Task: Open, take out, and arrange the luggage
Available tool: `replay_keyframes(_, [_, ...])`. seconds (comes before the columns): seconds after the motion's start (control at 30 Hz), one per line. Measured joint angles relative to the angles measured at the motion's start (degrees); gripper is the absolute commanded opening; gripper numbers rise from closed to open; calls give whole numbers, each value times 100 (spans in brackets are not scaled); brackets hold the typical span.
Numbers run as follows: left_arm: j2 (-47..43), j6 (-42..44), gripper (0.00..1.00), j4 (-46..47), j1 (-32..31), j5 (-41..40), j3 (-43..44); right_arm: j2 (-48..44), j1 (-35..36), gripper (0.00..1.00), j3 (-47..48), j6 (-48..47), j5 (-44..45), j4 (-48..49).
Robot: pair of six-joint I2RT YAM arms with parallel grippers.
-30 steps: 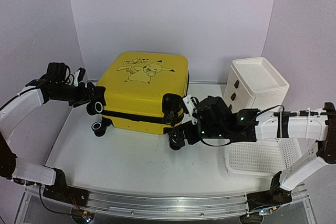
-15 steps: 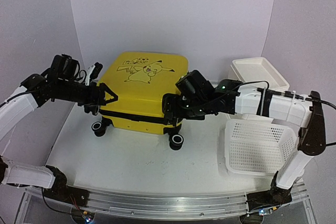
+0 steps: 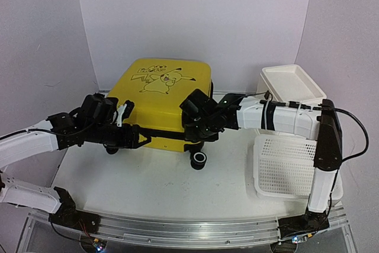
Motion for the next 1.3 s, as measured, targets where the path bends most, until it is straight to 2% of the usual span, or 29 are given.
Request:
replay_keyframes(0.1, [289, -22, 65, 516, -284, -184, -55, -24, -37, 1, 9, -214, -256, -22])
replay_keyframes(0.13, [372, -31, 61, 684, -345, -236, -101, -55, -66, 0, 9, -297, -396, -17])
replay_keyframes(0.23, [686, -7, 51, 1222, -487, -278, -337, -210, -129, 0, 9, -481, -885, 26])
replay_keyframes(0.3, [894, 20, 50, 1569, -511, -273, -448, -319, -140, 0, 4, -525, -1165, 85])
replay_keyframes(0.33, [977, 33, 54, 1810, -514, -245, -511, -354, -151, 0, -11, -531, -1285, 120])
replay_keyframes(0.4, [1097, 96, 72, 2332, -518, -120, -636, -365, -195, 0, -74, -527, -1475, 199])
replay_keyframes(0.43, [1161, 149, 77, 2677, -535, -50, -713, -365, -221, 0, -109, -522, -1561, 208])
replay_keyframes(0.53, [1379, 297, 80, 3589, -612, 118, -881, -378, -291, 1, -166, -568, -1794, 280])
replay_keyframes(0.7, [1576, 785, 74, 4610, -879, -2, -1010, -409, -448, 1, -236, -743, -2229, 341])
replay_keyframes(0.73, [1582, 1043, 71, 5058, -981, -138, -1161, -411, -479, 1, -240, -752, -2339, 354])
replay_keyframes(0.83, [1777, 1707, 52, 6137, -1401, -459, -1587, -411, -542, 1, -245, -715, -2643, 417])
replay_keyframes(0.93, [2293, 2144, 50, 6736, -1508, -741, -1709, -411, -564, 8, -245, -675, -2761, 444])
replay_keyframes(1.0, [2599, 1954, 50, 6948, -1443, -892, -1709, -411, -566, 9, -240, -728, -2804, 452])
replay_keyframes(1.1, [2837, 1191, 53, 7189, -1338, -907, -1683, -411, -566, 9, -227, -946, -2809, 354])
replay_keyframes(1.2, [2968, 20, 54, 7337, -1318, -887, -1615, -411, -566, 7, -227, -1150, -2800, 271])
replay_keyframes(1.3, [3045, -1375, 50, 7447, -1318, -879, -1604, -411, -568, 6, -227, -1259, -2852, 249])
